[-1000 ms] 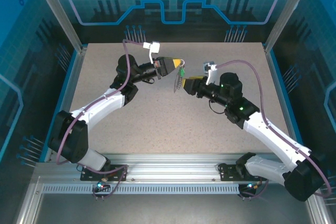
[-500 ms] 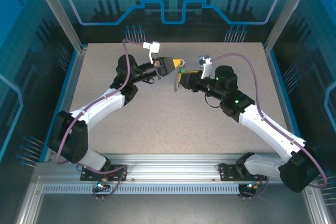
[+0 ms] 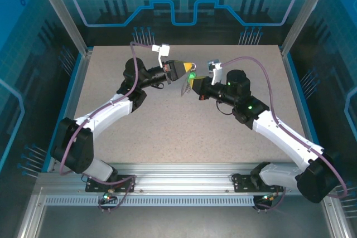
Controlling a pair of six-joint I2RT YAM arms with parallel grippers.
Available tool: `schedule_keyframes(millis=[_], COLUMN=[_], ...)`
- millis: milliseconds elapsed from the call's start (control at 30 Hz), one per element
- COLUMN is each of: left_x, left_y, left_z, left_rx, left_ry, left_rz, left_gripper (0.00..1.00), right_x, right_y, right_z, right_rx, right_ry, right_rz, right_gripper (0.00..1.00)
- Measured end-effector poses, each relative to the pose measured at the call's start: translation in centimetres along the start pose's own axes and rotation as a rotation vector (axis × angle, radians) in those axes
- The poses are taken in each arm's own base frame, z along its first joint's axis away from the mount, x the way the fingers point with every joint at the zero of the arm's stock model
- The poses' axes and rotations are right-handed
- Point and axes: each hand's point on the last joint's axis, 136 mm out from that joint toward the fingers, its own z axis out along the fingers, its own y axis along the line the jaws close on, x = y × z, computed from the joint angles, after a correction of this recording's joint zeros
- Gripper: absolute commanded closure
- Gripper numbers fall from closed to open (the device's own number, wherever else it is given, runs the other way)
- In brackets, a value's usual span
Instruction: Put the keys on the keyring
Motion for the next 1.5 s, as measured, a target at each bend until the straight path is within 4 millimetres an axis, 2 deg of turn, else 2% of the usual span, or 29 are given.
schedule_keyframes(millis=[267,533,700,733,933,1000,1200,1333,1500], left_x=[0.0,-0.2,-0.2,-0.2,-0.3,-0.4,-0.3,0.0,0.3], left_y=[0.0,0.0,0.0,0.0,0.0,0.0,0.2,0.7,1.2], left_z=[0.0,0.0,0.0,0.0,0.0,0.0,-0.1,-0.4,-0.5], left_rx=[0.0,-0.005,-0.006,-0.006,-0.009,-0.007,-0.01,-0.022,-0.038], left_ry=[0.0,-0.008,-0.01,-0.01,-0.016,-0.018,-0.027,-0.042,-0.067], left_rz=[0.0,0.001,0.002,0.002,0.002,-0.001,-0.014,-0.024,-0.045], left_gripper=[1.0,1.0,1.0,1.0,1.0,1.0,1.0,1.0,1.0], right_x=[0.1,0.0,0.2,0.3,-0.5,-1.2,-2.8,-3.8,-4.3], right_y=[1.3,1.3,1.1,1.1,0.6,0.3,-1.0,-1.6,-1.5], right_z=[0.8,1.1,0.9,0.7,-1.4,-2.3,-4.3,-4.4,-3.1], right_rx=[-0.043,-0.039,-0.025,-0.023,-0.002,0.009,0.043,0.034,-0.015], right_ry=[0.02,0.022,0.031,0.035,0.002,-0.023,-0.096,-0.136,-0.15], right_rz=[-0.007,-0.01,-0.016,-0.014,-0.005,-0.001,0.036,0.084,0.142], right_gripper=[1.0,1.0,0.74,0.72,0.65,0.6,0.55,0.54,0.54])
